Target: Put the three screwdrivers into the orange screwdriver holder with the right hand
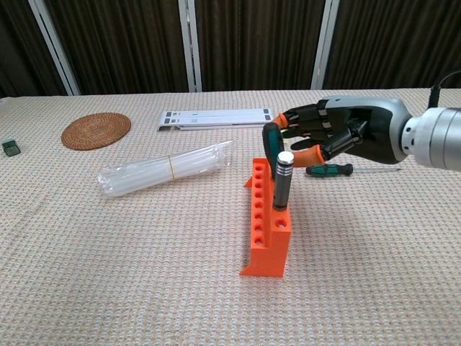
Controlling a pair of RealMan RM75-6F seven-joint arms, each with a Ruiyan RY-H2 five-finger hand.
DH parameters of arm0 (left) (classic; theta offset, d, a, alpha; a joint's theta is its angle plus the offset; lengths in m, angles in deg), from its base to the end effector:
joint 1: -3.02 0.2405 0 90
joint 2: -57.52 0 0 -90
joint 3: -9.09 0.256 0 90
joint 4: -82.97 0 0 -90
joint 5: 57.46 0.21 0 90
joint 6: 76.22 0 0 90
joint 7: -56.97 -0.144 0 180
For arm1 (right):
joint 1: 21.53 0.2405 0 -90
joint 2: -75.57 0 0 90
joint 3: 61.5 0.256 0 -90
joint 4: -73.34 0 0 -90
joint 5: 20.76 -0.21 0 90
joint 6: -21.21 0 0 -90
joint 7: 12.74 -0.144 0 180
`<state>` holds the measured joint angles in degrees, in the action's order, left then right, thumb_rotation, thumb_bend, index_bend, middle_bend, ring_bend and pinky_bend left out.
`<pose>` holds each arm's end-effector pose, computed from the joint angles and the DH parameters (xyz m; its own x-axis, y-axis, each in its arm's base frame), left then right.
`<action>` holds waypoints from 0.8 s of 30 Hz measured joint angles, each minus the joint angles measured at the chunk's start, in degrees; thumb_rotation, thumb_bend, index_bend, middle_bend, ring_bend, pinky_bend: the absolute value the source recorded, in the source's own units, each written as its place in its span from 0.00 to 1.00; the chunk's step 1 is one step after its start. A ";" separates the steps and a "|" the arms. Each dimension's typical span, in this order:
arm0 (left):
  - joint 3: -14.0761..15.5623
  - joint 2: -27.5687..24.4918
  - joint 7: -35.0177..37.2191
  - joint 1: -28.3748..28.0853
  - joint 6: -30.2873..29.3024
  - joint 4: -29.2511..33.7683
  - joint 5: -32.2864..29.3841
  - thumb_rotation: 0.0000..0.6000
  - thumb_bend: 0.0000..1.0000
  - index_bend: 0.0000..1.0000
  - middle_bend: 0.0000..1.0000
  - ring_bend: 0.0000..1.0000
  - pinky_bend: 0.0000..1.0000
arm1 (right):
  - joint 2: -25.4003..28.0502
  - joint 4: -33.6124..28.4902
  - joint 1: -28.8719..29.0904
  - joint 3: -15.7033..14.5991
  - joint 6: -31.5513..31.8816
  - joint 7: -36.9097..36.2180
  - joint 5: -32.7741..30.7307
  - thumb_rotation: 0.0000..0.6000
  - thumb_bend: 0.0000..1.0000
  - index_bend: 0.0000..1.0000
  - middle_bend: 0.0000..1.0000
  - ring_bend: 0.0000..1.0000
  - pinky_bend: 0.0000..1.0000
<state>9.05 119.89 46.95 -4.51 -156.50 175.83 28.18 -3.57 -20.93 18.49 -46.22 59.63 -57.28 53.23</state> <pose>-0.3133 0.1843 0.1511 0.5714 0.1043 0.8140 0.8206 -0.0624 -0.5680 -0.1265 -0.3260 0.0044 -0.4315 -0.6640 0.6107 -0.8386 0.0456 -0.5429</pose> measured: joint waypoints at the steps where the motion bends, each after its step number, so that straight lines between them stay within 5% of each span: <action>1: -0.01 0.05 0.01 -0.04 0.01 -0.05 0.07 1.00 0.23 0.09 0.00 0.00 0.00 | 0.41 -0.25 0.00 0.05 0.06 0.01 0.16 1.00 0.22 0.19 0.06 0.00 0.00; 5: -0.02 0.13 0.26 -0.08 -0.05 -0.24 0.25 1.00 0.23 0.09 0.00 0.00 0.00 | 2.45 -0.98 -0.01 0.40 0.27 0.00 0.52 1.00 0.22 0.17 0.05 0.00 0.00; 13: -0.01 0.27 0.79 0.07 -0.28 -0.74 0.30 1.00 0.23 0.09 0.00 0.00 0.00 | 7.38 0.27 0.28 0.72 -0.32 1.98 0.53 1.00 0.23 0.39 0.10 0.00 0.00; 24: 0.06 0.03 0.09 0.22 -0.76 -0.01 0.68 1.00 0.23 0.09 0.00 0.00 0.00 | 4.74 7.77 2.58 -2.44 3.09 32.37 -3.46 1.00 0.23 0.41 0.10 0.00 0.00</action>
<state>9.12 119.92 47.04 -4.29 -157.26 175.83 28.86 1.17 -13.17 21.07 -48.66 62.71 -24.90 49.77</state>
